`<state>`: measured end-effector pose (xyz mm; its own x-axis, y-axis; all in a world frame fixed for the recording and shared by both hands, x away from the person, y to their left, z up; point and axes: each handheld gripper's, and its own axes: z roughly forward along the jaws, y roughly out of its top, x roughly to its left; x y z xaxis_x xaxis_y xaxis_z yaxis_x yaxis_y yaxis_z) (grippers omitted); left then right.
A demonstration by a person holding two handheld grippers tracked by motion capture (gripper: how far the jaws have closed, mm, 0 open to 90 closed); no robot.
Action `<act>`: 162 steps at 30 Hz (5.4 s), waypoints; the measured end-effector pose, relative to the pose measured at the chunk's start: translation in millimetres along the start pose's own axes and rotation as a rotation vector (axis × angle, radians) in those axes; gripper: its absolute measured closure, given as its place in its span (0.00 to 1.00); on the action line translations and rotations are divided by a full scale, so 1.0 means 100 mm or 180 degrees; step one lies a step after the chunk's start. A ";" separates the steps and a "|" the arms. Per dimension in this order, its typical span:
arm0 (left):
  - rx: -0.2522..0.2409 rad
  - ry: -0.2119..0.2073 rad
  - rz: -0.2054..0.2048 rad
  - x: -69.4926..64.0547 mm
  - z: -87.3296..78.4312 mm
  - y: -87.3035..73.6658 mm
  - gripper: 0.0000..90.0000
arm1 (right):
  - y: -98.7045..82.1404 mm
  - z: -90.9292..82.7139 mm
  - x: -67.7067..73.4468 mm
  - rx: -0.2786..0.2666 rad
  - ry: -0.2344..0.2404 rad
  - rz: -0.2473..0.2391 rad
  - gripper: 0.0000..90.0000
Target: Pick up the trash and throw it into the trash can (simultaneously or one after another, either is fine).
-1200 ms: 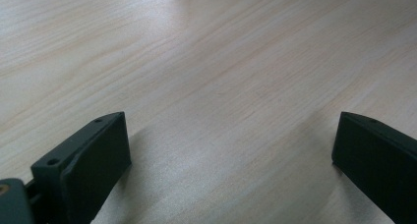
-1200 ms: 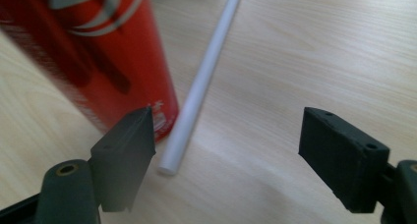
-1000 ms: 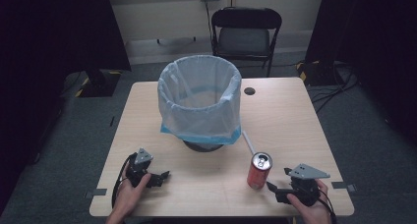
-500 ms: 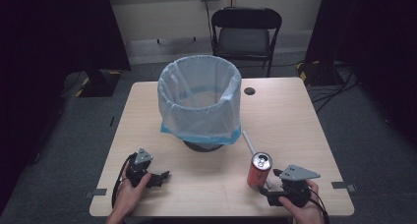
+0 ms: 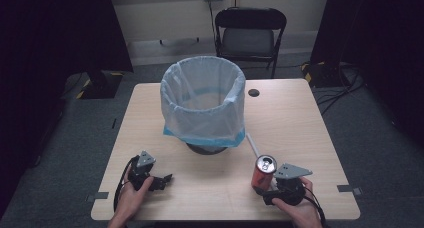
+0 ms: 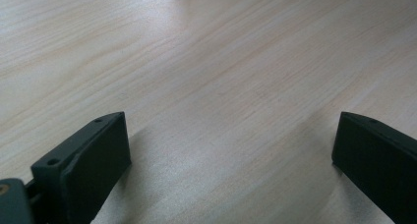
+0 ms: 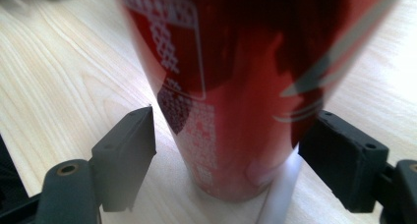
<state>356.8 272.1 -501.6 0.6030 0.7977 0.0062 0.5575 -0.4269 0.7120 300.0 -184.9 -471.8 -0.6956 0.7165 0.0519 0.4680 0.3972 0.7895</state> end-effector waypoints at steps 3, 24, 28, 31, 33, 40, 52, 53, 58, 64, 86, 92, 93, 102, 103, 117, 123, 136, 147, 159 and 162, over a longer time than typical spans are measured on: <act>0.0001 -0.0001 0.0001 0.00 0.00 0.00 0.00 | -0.02 0.04 -0.01 0.0030 0.0013 0.0013 0.25; -0.0001 -0.0003 0.0000 0.00 0.00 0.00 0.00 | 0.02 0.15 -0.01 -0.0027 -0.0022 0.0003 0.37; 0.0001 0.0000 0.0001 0.00 0.00 0.00 0.00 | 0.05 0.10 -0.02 -0.0104 -0.0008 0.0033 0.38; -0.0001 -0.0003 0.0000 0.00 0.00 0.00 0.00 | 0.06 0.07 -0.02 -0.0151 0.0015 0.0053 0.38; 0.0000 0.0000 0.0000 0.00 0.00 0.00 0.00 | 0.08 0.06 -0.02 -0.0160 0.0014 0.0043 0.38; 0.0001 0.0000 0.0000 0.00 0.00 0.00 0.00 | 0.20 -0.01 -0.05 -0.0257 0.0012 0.0032 0.38; 0.0000 0.0001 0.0000 0.00 0.00 0.00 0.00 | 0.34 -0.16 -0.13 -0.0405 -0.0080 0.0093 0.38; 0.0000 0.0001 0.0000 0.00 0.00 0.00 0.00 | 0.35 -0.17 -0.14 -0.0438 -0.0100 0.0108 0.38; 0.0000 0.0001 0.0000 0.00 0.00 0.00 0.00 | 0.45 -0.23 -0.18 -0.0496 -0.0136 0.0104 0.38; 0.0001 0.0000 0.0000 0.00 0.00 0.00 0.00 | 0.57 -0.32 -0.23 -0.0596 -0.0180 0.0147 0.38; 0.0000 0.0001 0.0000 0.00 0.00 0.00 0.00 | 1.00 -0.59 -0.34 -0.0943 -0.0226 0.0097 0.38; 0.0000 0.0000 0.0000 0.00 0.00 0.00 0.00 | 1.14 -0.67 -0.38 -0.1090 -0.0196 0.0106 0.38; 0.0001 0.0000 0.0000 0.00 0.00 0.00 0.00 | 1.16 -0.68 -0.38 -0.1112 -0.0195 0.0107 0.38; 0.0001 0.0001 0.0000 0.00 0.00 0.00 0.00 | 1.41 -0.71 -0.40 -0.1306 -0.0158 0.0090 0.38; 0.0001 0.0000 0.0001 0.00 0.00 0.00 0.00 | 1.41 -0.71 -0.40 -0.1306 -0.0158 0.0090 0.38; 0.0002 0.0000 0.0002 0.00 0.00 0.00 0.00 | 1.78 -0.76 -0.46 -0.1511 -0.0129 0.0049 0.38; 0.0004 -0.0001 0.0001 0.00 0.00 0.00 0.00 | 1.93 -0.76 -0.51 -0.1560 -0.0143 0.0014 0.38; 0.0003 0.0000 0.0000 0.00 0.00 0.00 0.00 | 2.22 -0.78 -0.58 -0.1647 -0.0151 -0.0037 0.38; -0.0001 -0.0003 0.0001 0.00 0.00 0.00 0.00 | 2.49 -0.76 -0.59 -0.1756 -0.0084 -0.0069 0.38; 0.0004 -0.0001 0.0001 0.00 0.00 0.00 0.00 | 2.72 -0.64 -0.53 -0.1791 0.0051 -0.0091 0.38; 0.0001 -0.0001 0.0001 0.00 0.00 0.00 0.00 | 2.76 -0.59 -0.50 -0.1774 0.0099 -0.0088 0.38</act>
<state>356.8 272.2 -501.6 0.6035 0.7974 0.0061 0.5575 -0.4274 0.7117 431.6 -144.8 -220.1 -0.7232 0.6896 0.0379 0.0963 0.0463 0.9943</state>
